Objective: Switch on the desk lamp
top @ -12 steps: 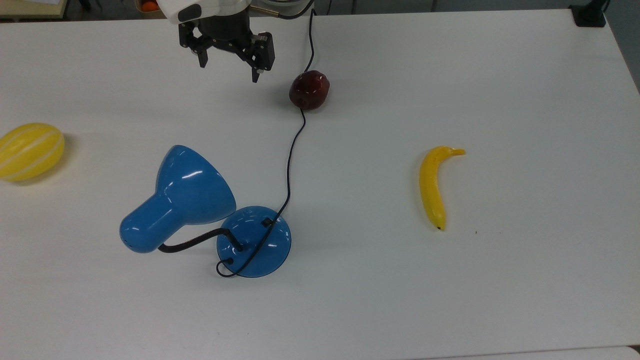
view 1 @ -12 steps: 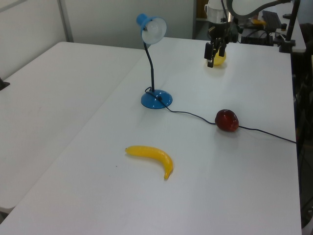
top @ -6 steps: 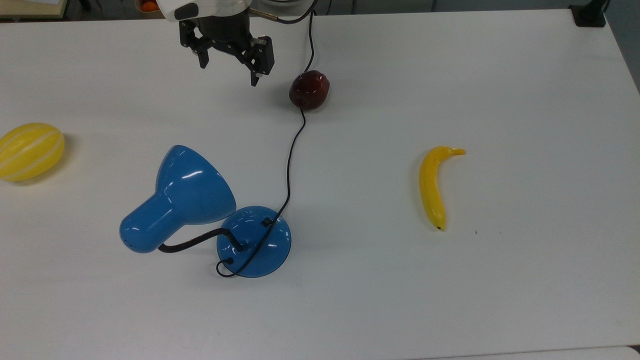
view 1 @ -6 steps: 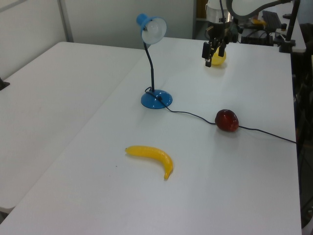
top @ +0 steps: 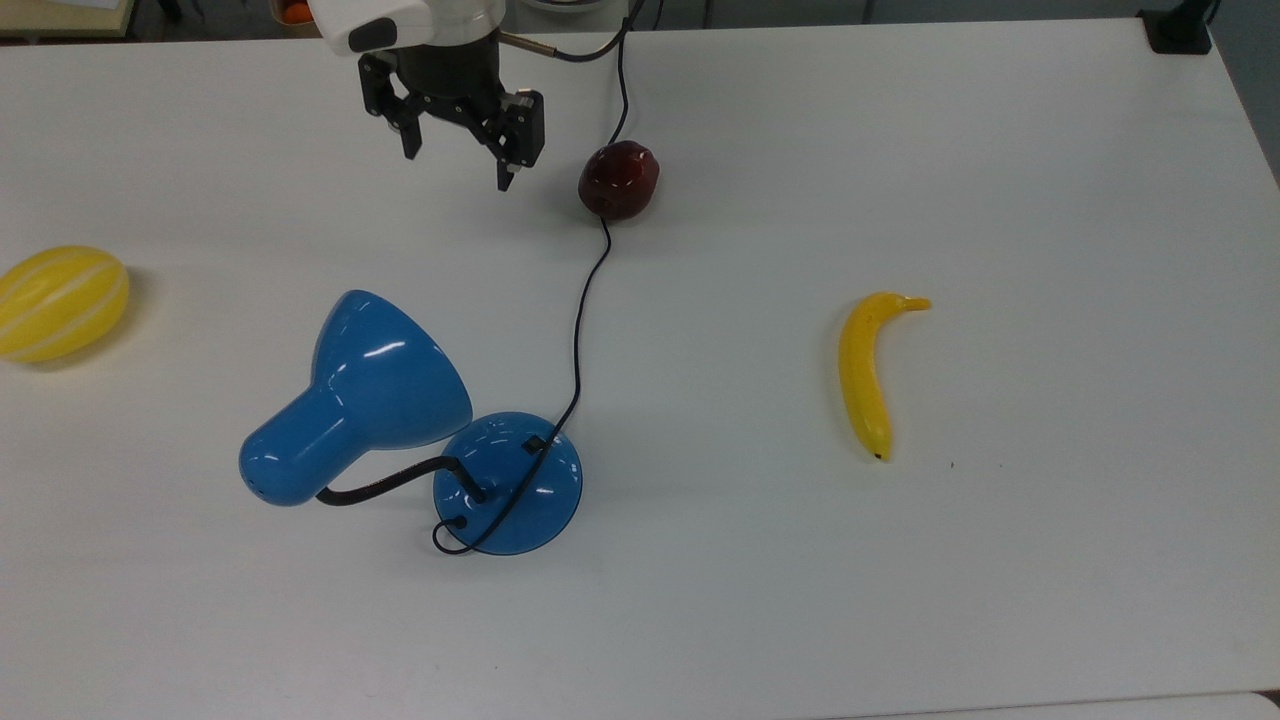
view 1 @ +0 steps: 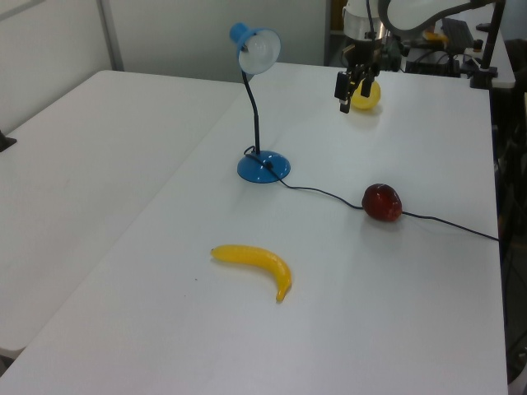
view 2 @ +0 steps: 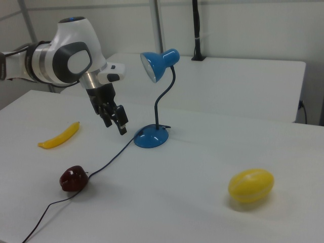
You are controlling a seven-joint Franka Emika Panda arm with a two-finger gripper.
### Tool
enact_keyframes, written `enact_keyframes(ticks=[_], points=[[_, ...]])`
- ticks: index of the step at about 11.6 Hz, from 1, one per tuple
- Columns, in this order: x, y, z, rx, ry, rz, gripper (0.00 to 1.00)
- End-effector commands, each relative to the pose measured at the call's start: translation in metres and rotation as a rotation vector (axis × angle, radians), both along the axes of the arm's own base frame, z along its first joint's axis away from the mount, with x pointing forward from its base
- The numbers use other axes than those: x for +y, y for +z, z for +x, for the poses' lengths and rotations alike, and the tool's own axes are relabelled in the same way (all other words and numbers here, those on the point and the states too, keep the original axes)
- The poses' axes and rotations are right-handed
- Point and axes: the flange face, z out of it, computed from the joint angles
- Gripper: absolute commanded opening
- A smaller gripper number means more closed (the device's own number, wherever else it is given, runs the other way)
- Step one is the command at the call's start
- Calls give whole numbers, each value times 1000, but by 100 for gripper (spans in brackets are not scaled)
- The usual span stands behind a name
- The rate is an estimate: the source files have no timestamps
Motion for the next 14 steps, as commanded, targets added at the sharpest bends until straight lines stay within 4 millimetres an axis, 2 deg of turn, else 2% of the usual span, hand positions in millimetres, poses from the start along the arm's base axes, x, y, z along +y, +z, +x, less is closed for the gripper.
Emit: enact_keyframes(ticks=[1, 2, 4, 8, 12, 14], points=[[4, -9, 17, -63, 2, 6, 17], [6, -18, 26, -97, 3, 14, 9], [10, -40, 45, -167, -10, 54, 1], [47, -89, 104, -260, -121, 84, 0], [65, -133, 140, -290, -190, 77, 0], [66, -149, 149, -310, -232, 31, 0]])
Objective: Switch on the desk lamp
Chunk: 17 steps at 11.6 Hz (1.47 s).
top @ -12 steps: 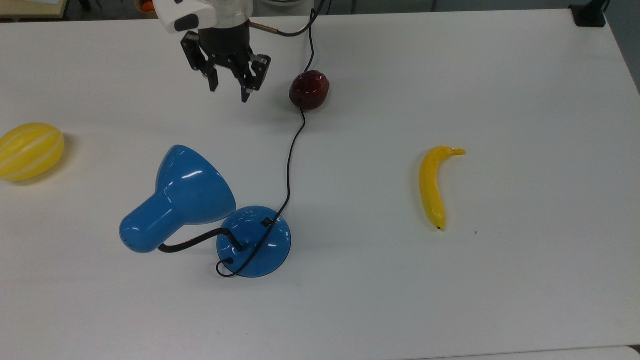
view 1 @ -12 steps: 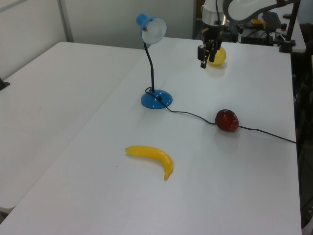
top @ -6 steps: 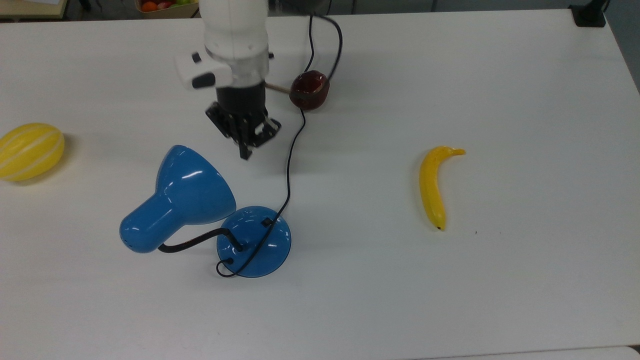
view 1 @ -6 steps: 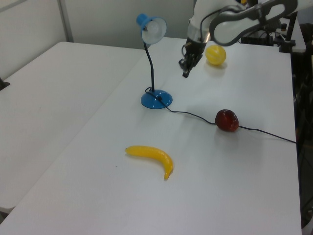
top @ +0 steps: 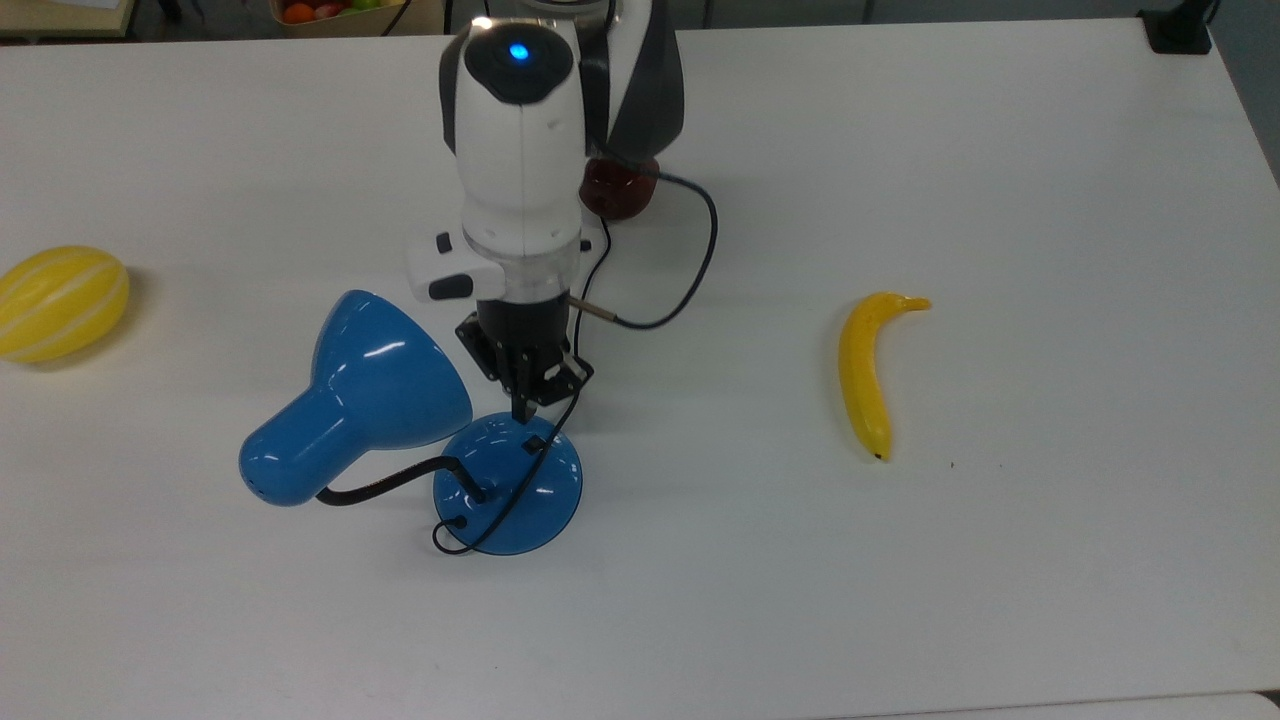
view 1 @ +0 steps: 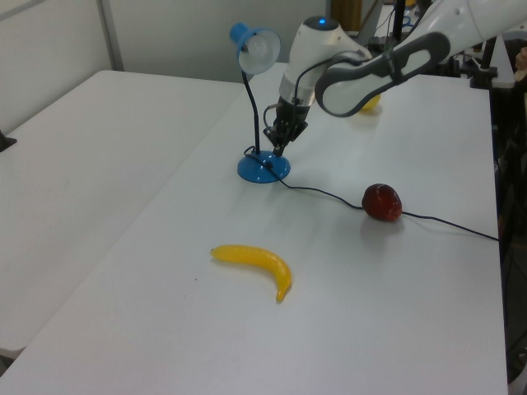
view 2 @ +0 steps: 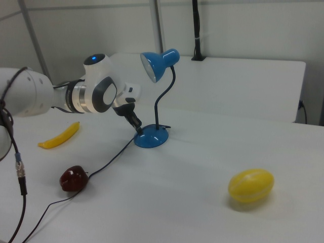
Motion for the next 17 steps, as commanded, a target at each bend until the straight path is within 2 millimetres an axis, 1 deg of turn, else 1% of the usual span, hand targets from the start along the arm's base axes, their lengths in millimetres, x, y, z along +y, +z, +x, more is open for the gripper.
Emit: enact_keyframes(ticks=[1, 3, 5, 6, 7, 8, 9, 10, 11, 12, 13, 14, 15, 16, 17], points=[[8, -17, 22, -64, -61, -42, 0], [9, -26, 25, -85, -63, -38, 0], [10, -24, 25, -87, -61, -38, 0], [8, -18, 24, -93, -62, -38, 0], [8, 2, 22, -113, -61, -35, 0], [1, 23, 13, -125, -68, -34, 0], [-8, 38, -5, -114, -65, -40, 5], [-11, 52, -24, -103, -25, -52, 12], [-18, 65, -48, -87, 16, -66, 23], [-23, 77, -70, -59, 41, -80, 47], [-25, 92, -89, -12, 41, -91, 75], [-35, 107, -106, 46, 24, -103, 100], [-46, 125, -121, 90, 41, -123, 100], [-56, 138, -137, 152, 108, -133, 100], [-66, 151, -152, 233, 217, -105, 100]])
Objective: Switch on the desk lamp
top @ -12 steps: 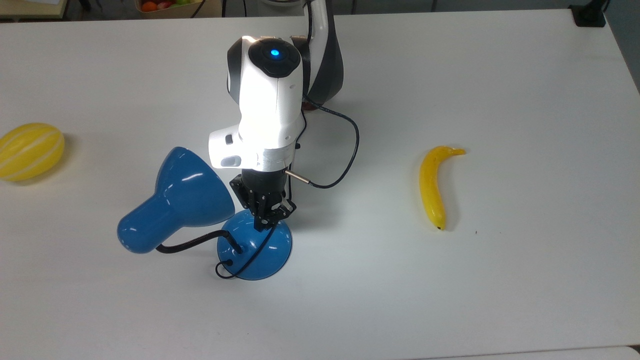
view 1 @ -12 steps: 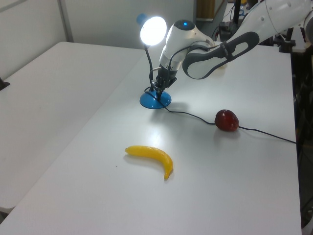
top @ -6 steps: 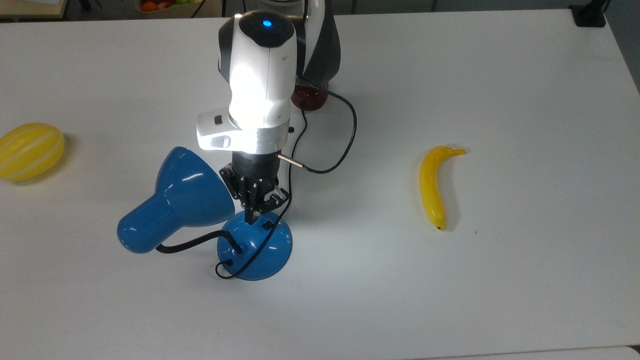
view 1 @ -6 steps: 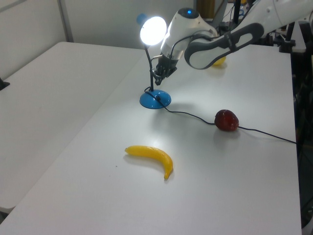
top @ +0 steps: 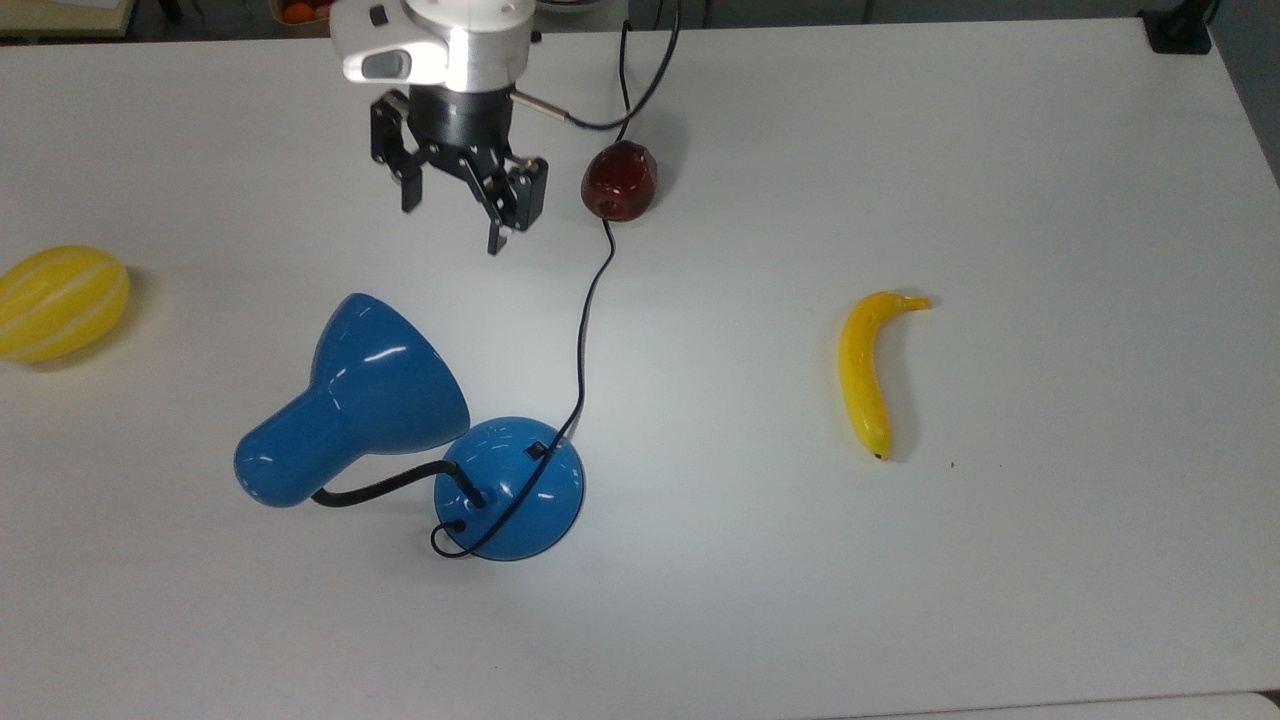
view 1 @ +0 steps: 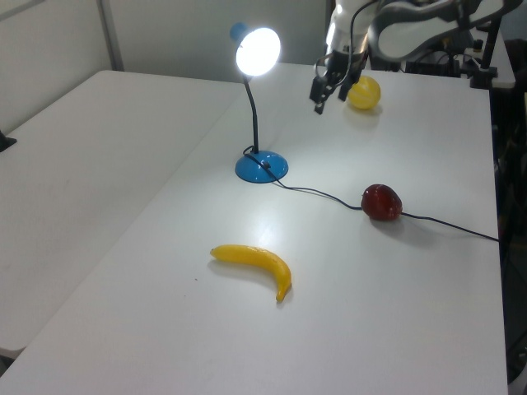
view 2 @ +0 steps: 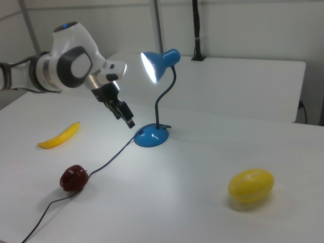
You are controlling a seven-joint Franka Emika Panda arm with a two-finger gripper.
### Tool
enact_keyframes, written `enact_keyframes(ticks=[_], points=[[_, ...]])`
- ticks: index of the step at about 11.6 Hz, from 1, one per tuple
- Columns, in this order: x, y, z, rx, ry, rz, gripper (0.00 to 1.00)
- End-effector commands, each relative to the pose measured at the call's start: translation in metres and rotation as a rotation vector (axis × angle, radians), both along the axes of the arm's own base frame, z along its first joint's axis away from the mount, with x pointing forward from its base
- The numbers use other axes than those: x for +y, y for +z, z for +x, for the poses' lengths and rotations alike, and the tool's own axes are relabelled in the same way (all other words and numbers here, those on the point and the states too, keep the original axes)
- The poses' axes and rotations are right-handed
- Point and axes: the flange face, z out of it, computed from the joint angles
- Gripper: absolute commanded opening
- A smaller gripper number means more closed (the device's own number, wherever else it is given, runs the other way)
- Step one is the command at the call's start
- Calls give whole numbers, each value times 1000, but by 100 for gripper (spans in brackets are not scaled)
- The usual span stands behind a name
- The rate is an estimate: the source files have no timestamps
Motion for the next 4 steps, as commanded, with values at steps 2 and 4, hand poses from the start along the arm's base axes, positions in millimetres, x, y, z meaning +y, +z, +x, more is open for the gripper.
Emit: enact_keyframes(ticks=[2, 4], points=[[-32, 42, -70, 283, 301, 101, 100], [-34, 48, -74, 297, 252, 121, 100]])
